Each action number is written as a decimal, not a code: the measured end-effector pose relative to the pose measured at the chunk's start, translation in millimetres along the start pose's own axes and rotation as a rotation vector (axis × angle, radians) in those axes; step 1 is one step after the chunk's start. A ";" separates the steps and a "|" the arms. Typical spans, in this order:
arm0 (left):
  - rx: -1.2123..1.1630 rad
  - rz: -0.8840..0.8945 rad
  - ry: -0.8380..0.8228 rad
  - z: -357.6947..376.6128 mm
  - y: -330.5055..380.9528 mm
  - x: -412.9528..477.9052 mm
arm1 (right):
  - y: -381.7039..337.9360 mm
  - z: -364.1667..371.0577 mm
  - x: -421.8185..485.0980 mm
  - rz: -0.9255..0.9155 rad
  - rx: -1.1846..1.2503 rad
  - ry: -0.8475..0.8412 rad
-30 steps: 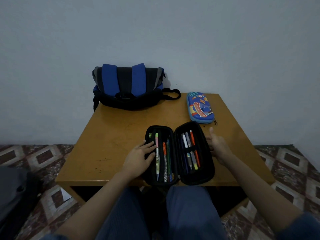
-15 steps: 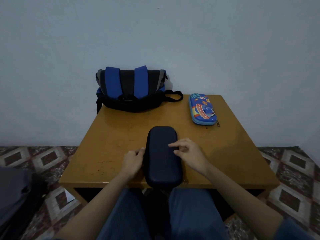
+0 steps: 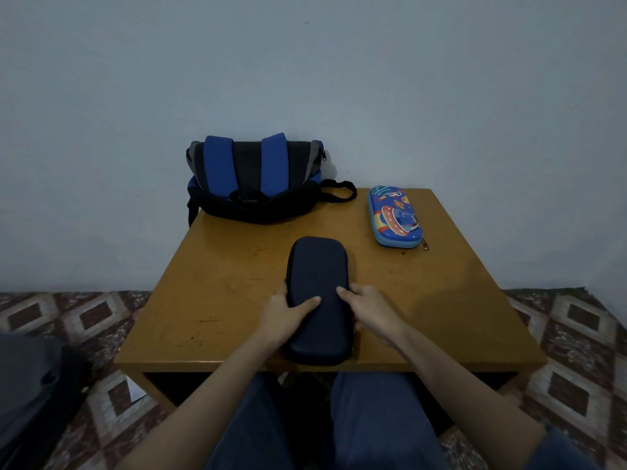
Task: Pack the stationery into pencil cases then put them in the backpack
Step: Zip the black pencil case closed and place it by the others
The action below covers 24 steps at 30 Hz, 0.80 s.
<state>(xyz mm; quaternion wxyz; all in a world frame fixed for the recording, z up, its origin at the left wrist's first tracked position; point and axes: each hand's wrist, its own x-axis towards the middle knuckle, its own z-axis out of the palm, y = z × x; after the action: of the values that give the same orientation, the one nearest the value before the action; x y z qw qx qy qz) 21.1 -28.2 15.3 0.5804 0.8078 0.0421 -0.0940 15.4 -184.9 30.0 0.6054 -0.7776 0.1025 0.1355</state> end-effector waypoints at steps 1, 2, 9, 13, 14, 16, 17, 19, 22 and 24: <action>-0.036 0.006 -0.003 -1.4 3.0 0.4 | -1.1 -3.4 0.8 -0.012 0.051 -0.011; -0.095 0.003 -0.018 -3.8 7.3 0.1 | -1.9 -8.4 2.3 0.000 0.117 -0.035; -0.098 0.033 -0.223 -31.2 49.7 3.8 | -10.5 -25.5 11.1 0.143 0.601 -0.254; -0.241 -0.022 -0.251 -34.9 46.2 2.9 | -11.6 -27.6 14.3 0.129 0.706 -0.146; -0.291 -0.022 -0.262 -34.6 43.1 -0.3 | -11.7 -28.5 14.0 0.130 0.731 -0.117; -0.386 -0.031 -0.267 -30.3 35.7 -8.3 | -11.6 -30.2 14.0 0.116 0.774 -0.058; -0.437 -0.037 -0.251 -26.1 31.1 -12.2 | -11.6 -30.4 13.8 0.108 0.797 -0.033; -0.526 -0.048 -0.209 -14.8 22.8 -19.2 | -12.3 -28.6 13.1 0.092 0.856 0.025; -0.496 -0.070 -0.128 4.4 16.1 -26.1 | -13.2 -23.4 13.2 0.052 0.922 0.114; -0.372 -0.053 -0.019 16.0 12.3 -25.9 | -13.1 -18.5 13.6 0.030 0.949 0.163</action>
<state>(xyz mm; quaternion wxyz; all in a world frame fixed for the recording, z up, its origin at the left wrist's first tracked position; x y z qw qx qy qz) -3.7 -46.2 27.0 0.7176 0.6841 0.0745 -0.1076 34.0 -199.6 41.6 0.8813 -0.4222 0.2114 0.0215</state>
